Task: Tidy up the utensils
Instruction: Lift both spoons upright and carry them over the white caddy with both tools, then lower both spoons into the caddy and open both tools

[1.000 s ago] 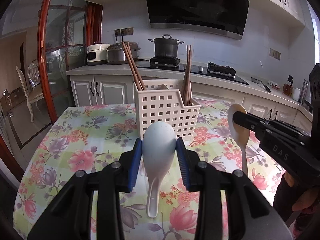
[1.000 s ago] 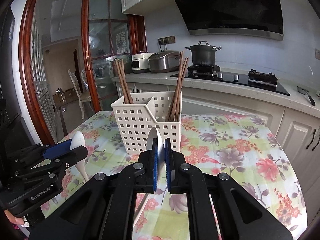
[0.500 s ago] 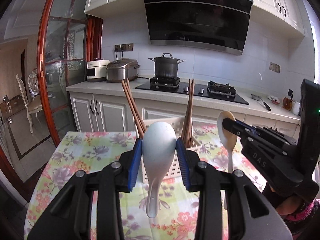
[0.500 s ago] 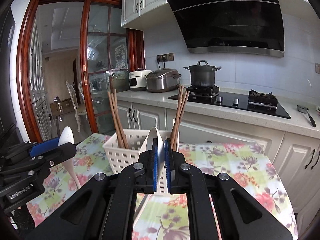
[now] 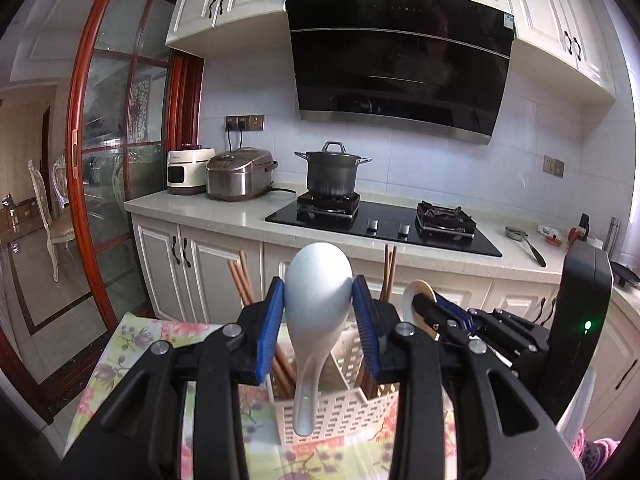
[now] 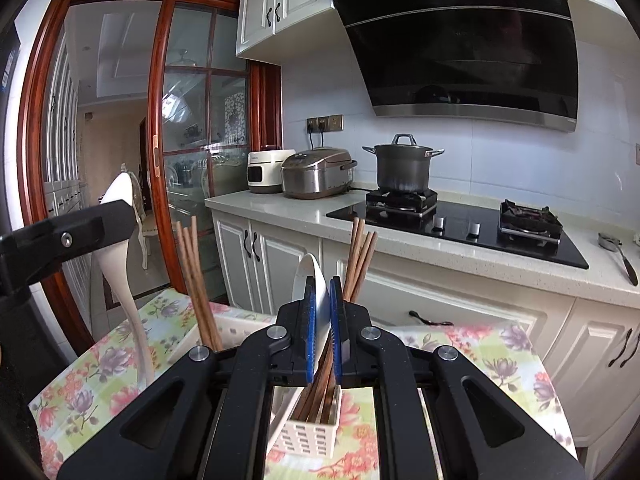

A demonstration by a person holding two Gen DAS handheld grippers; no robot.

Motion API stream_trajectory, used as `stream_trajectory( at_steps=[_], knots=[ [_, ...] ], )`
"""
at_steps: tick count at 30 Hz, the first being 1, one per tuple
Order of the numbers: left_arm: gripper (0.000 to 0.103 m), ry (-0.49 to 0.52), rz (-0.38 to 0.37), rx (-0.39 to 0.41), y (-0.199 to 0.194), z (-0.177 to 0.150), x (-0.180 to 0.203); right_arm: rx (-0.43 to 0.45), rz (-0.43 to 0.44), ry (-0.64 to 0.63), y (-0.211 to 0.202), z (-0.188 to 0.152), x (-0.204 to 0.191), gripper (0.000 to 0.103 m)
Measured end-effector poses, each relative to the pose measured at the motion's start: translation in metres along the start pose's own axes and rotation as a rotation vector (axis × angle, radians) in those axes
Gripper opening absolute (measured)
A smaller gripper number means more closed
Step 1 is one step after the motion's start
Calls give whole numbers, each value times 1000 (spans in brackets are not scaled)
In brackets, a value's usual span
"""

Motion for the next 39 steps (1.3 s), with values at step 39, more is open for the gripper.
stream_trajectory(
  at_steps=[39],
  knots=[
    [34, -126, -3, -57, 87, -10, -19, 98, -34, -134, 65, 26, 3, 7]
  ],
)
Point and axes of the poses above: each gripper's, at about its wrist camera, not at the fingertips, and y roughly the way its jaws point, x to its right, z to its top, the point moved 10 cm from there along y, roughly the way its jaws point, and after that the axes turned 7 degrees about z, right-handed, at the moved point
